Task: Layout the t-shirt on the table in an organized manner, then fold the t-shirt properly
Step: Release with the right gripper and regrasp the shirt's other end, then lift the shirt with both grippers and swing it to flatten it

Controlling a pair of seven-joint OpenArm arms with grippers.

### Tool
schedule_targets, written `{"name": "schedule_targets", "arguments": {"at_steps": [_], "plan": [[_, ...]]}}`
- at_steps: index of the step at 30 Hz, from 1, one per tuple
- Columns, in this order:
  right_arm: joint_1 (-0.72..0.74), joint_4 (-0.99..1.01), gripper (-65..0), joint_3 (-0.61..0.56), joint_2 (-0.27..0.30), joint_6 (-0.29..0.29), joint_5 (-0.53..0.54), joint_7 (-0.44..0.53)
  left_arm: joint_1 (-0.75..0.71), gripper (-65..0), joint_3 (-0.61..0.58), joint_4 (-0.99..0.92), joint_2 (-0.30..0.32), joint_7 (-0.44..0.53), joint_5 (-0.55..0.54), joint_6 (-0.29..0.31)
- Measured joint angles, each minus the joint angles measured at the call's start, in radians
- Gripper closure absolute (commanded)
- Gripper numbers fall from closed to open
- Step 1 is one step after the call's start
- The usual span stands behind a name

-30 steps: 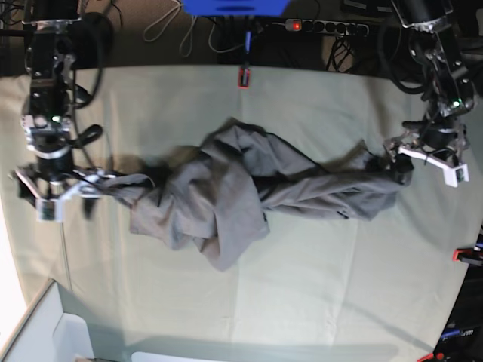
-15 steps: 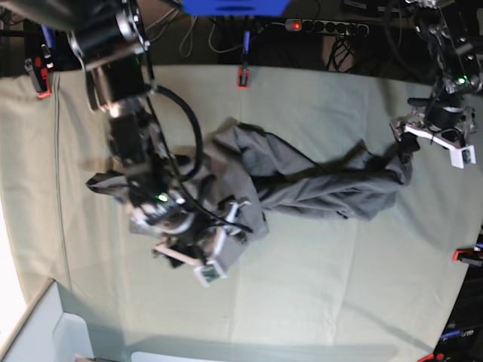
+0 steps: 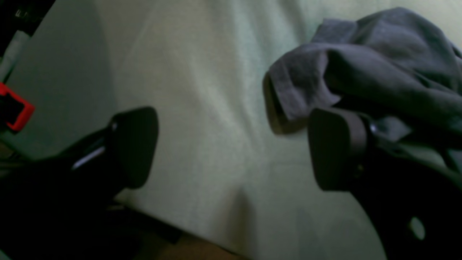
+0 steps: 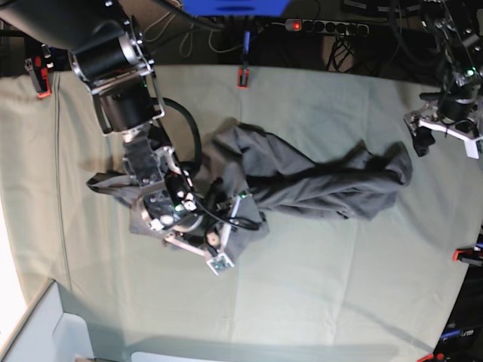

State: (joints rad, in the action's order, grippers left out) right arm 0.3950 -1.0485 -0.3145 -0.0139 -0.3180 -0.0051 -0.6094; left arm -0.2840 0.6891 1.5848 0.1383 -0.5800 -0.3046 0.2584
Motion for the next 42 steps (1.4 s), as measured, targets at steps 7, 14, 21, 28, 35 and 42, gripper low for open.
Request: {"name": "schedule_targets", "arguments": {"at_steps": [7, 14, 21, 28, 35, 42], "plan": [[-0.007, -0.088, 0.0, 0.005, 0.003, 0.000, 0.001, -0.008, 0.002, -64.1, -0.003, -0.001, -0.001, 0.000, 0.000, 0.000], [-0.012, -0.316, 0.0, 0.231, 0.019, 0.000, 0.003, -0.002, 0.003, -64.1, -0.002, 0.006, 0.000, 0.000, 0.000, 0.000], [0.037, -0.335, 0.0, 0.477, 0.016, 0.000, 0.005, 0.060, 0.019, -64.3, -0.004, 0.007, -0.003, -0.006, 0.001, 0.000], [0.065, -0.298, 0.0, 0.671, 0.011, 0.000, 0.003, 0.091, 0.035, -64.3, -0.049, 0.008, -0.002, -0.001, -0.001, 0.000], [0.031, -0.324, 0.0, 0.729, 0.022, 0.000, 0.010, 0.097, 0.064, -64.3, -0.127, 0.008, 0.000, 0.001, -0.004, 0.000], [-0.106, -0.416, 0.0, 0.778, 0.041, 0.000, -0.005, 0.097, 0.086, -64.3, -0.250, -0.012, -0.003, -0.006, 0.000, -0.003]]}}
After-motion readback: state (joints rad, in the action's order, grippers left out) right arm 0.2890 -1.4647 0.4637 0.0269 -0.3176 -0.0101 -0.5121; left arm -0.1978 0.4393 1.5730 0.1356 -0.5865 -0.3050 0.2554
